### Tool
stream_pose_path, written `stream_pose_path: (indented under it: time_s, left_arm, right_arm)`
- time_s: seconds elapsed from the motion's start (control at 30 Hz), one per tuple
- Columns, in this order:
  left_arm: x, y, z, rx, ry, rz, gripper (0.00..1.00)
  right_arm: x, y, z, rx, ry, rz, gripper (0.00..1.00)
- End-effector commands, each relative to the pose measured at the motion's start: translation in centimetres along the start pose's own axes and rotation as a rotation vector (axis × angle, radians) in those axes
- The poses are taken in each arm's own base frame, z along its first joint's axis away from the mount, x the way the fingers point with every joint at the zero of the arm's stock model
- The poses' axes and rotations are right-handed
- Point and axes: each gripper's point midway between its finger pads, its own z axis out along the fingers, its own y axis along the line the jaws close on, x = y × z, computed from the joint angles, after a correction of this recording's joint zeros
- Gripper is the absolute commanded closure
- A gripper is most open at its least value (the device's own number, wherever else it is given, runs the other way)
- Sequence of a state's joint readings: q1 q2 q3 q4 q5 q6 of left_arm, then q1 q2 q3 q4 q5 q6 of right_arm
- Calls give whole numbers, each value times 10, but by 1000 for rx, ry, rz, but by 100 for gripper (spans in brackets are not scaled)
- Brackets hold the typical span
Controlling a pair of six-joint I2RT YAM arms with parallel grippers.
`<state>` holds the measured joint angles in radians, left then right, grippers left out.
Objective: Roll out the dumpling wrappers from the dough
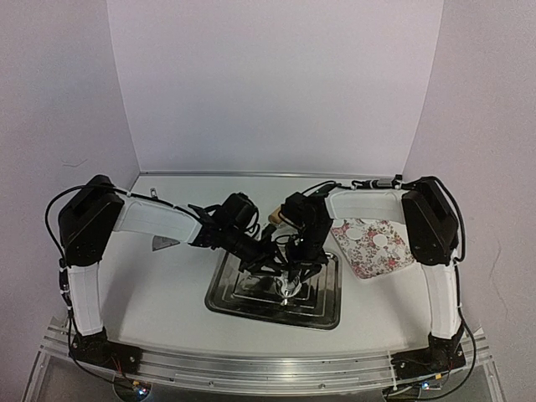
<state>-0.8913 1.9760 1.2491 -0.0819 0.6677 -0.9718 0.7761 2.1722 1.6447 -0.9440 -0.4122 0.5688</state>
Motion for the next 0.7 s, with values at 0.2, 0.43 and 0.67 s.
stream_pose_path:
  time_s: [0.2,0.43,0.67]
  left_arm:
    - [3,-19,-40,-71,-92,28,60]
    - [2,2,-55,-152,-152,-41,56]
    - [2,16,-39,-163,-106,-78,61]
  right_arm:
    - [1,21,-66,-61,-158,-19,55]
    - [8,24,-78,-84,-174,-81,56]
    - [19,43,-66,-115,-126,-169,59]
